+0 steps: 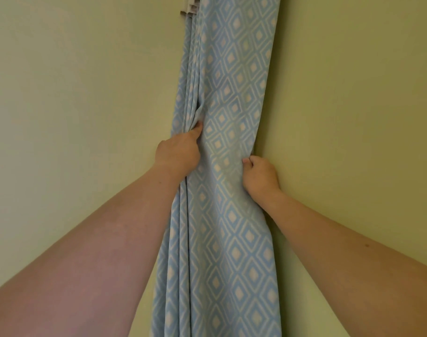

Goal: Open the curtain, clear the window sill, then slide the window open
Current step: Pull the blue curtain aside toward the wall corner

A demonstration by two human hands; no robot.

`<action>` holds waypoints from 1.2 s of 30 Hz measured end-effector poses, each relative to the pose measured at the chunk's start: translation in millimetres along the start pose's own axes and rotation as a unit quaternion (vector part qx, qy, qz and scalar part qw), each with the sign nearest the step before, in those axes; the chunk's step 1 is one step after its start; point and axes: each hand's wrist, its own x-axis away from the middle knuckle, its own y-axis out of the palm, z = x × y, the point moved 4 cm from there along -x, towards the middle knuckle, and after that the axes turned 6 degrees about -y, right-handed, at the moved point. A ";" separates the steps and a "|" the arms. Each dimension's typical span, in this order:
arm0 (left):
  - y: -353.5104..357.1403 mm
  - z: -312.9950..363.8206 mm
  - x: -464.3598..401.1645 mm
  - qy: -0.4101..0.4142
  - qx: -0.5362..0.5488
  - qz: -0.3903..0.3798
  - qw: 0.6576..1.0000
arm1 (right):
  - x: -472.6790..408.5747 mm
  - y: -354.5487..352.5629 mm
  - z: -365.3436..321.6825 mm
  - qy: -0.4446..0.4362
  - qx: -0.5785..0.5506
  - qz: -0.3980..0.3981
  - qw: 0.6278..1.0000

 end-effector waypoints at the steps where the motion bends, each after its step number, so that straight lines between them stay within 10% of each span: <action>1: 0.9 -1.6 3.8 -0.002 -0.001 -0.004 1.000 | 5.3 -1.0 0.3 0.003 -0.011 -0.005 1.000; 16: -7.6 26.7 81.8 -0.038 -0.114 -0.097 0.988 | 76.6 -58.6 -25.3 0.080 -0.171 -0.065 0.980; 36: -115.4 88.4 178.3 0.016 -0.080 0.113 0.990 | 128.3 -178.0 -95.9 0.047 -0.153 -0.113 0.981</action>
